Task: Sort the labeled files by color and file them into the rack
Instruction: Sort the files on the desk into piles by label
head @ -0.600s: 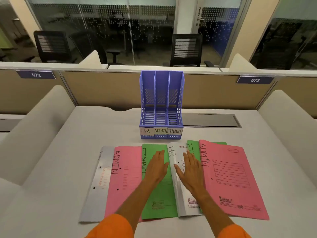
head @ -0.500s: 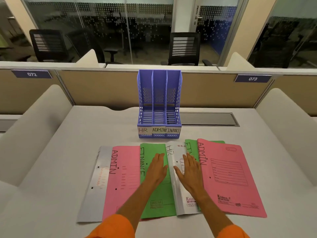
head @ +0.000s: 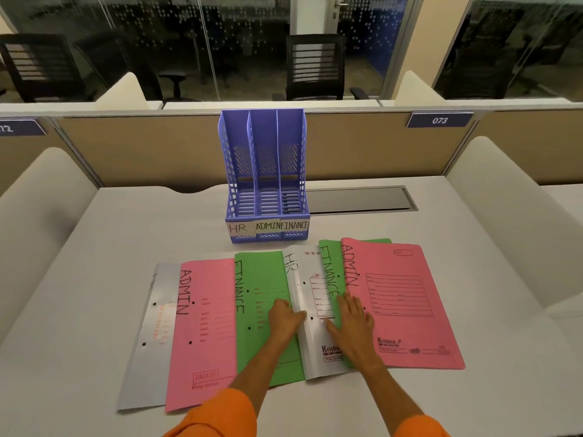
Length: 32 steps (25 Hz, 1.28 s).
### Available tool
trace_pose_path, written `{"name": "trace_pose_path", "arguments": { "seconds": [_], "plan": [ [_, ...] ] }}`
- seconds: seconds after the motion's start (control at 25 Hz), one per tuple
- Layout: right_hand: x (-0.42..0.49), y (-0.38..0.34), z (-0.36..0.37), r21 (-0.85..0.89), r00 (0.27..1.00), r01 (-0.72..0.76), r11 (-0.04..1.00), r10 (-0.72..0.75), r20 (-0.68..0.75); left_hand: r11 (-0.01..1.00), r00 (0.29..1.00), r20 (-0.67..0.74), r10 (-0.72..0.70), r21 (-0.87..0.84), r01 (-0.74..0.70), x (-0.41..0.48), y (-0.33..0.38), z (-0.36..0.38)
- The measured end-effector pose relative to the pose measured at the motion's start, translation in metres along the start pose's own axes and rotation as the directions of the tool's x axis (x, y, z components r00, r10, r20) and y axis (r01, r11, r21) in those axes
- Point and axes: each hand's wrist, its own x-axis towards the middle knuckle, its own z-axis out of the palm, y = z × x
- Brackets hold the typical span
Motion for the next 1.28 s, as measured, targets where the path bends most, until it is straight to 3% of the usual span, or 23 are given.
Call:
{"name": "trace_pose_path", "arguments": {
  "seconds": [0.32,0.72,1.16,1.28],
  "plan": [
    [-0.003,0.012,-0.004,0.035,1.0,0.019,0.999,-0.019,0.009,0.972,0.995,0.045,-0.089,-0.213,0.097,-0.002,0.004,0.014],
    [-0.007,0.007,-0.002,-0.003,0.998,-0.032,0.999,0.032,-0.048,0.964,0.998,0.03,-0.049,-0.261,0.055,-0.013,0.0,0.015],
    [-0.003,-0.01,-0.004,-0.082,0.992,-0.12,0.989,0.116,-0.051,0.94,0.999,-0.039,0.006,-0.34,-0.019,0.005,-0.036,-0.084],
    [0.011,-0.037,-0.009,-0.084,0.994,-0.089,0.992,0.083,-0.071,0.946,0.999,-0.049,0.022,-0.321,-0.036,0.006,-0.045,-0.125]
  ]
}}
